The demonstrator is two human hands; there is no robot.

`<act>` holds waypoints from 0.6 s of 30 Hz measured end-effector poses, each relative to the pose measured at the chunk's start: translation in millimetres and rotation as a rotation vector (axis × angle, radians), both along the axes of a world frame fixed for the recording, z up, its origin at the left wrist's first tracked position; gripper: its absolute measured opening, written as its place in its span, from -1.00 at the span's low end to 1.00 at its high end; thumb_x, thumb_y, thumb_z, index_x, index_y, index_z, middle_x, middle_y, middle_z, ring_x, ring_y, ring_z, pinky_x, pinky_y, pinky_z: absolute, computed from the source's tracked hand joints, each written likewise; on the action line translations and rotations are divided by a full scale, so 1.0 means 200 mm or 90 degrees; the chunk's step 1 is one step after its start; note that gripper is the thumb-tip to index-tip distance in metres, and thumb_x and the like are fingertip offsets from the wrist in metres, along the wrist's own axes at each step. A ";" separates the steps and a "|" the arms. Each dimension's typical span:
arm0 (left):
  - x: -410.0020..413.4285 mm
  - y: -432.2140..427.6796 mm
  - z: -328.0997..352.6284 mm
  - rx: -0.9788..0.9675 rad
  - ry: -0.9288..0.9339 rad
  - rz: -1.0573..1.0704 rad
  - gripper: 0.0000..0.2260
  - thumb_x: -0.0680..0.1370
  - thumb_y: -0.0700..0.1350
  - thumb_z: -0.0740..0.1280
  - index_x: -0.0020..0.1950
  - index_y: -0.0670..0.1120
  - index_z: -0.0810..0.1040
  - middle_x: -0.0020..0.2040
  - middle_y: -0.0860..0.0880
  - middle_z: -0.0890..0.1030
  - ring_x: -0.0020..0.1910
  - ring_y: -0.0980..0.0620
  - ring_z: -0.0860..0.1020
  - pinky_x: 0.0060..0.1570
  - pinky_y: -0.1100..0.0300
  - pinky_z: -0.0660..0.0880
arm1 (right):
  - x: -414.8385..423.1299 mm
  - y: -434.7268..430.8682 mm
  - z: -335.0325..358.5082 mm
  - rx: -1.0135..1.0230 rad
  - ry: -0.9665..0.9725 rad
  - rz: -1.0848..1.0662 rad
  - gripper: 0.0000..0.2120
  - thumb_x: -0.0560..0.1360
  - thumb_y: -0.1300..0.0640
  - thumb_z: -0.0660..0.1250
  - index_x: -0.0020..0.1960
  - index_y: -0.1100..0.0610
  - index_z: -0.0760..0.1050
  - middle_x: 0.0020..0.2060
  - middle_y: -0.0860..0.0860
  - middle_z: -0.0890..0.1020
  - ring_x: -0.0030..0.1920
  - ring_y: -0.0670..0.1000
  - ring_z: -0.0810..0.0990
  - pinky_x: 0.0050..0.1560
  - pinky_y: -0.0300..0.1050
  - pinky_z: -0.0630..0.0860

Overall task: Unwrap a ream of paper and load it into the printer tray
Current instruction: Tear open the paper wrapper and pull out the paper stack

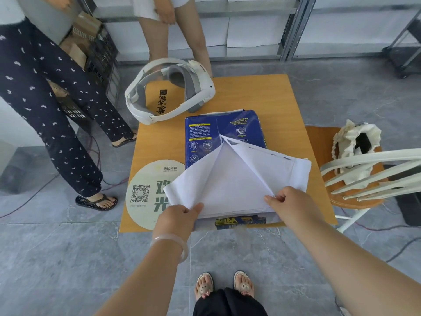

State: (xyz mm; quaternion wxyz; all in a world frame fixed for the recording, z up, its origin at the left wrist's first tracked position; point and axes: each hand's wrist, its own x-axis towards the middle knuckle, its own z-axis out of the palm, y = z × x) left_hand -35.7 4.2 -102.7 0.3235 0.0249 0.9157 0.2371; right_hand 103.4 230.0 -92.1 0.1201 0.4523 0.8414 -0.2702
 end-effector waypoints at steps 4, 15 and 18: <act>-0.04 0.03 -0.02 -0.027 -0.055 0.022 -0.48 0.42 0.30 0.25 -0.57 -0.05 0.45 -0.59 0.04 0.53 -0.51 -0.03 0.50 -0.19 0.13 0.51 | -0.03 0.02 0.02 -0.033 -0.095 -0.016 -0.50 0.44 -0.31 0.25 -0.13 0.16 0.54 -0.33 0.05 0.55 -0.23 0.10 0.57 -0.40 -0.13 0.35; -0.03 0.02 -0.03 -0.014 -0.055 -0.002 -0.54 0.47 0.22 0.29 -0.44 -0.12 0.52 -0.46 -0.03 0.59 -0.42 -0.05 0.52 -0.32 0.16 0.40 | 0.03 -0.04 0.01 -0.226 0.013 -0.209 -0.60 0.45 -0.15 0.38 -0.02 0.21 0.54 -0.32 0.11 0.65 -0.42 0.03 0.66 -0.53 -0.16 0.56; -0.03 0.01 -0.03 -0.019 -0.056 -0.013 -0.54 0.47 0.22 0.29 -0.46 -0.10 0.52 -0.48 0.00 0.58 -0.43 -0.03 0.52 -0.35 0.17 0.39 | 0.04 -0.05 0.00 -0.266 0.047 -0.236 -0.65 0.45 -0.10 0.40 -0.05 0.21 0.54 -0.32 0.10 0.66 -0.46 0.00 0.63 -0.58 -0.21 0.50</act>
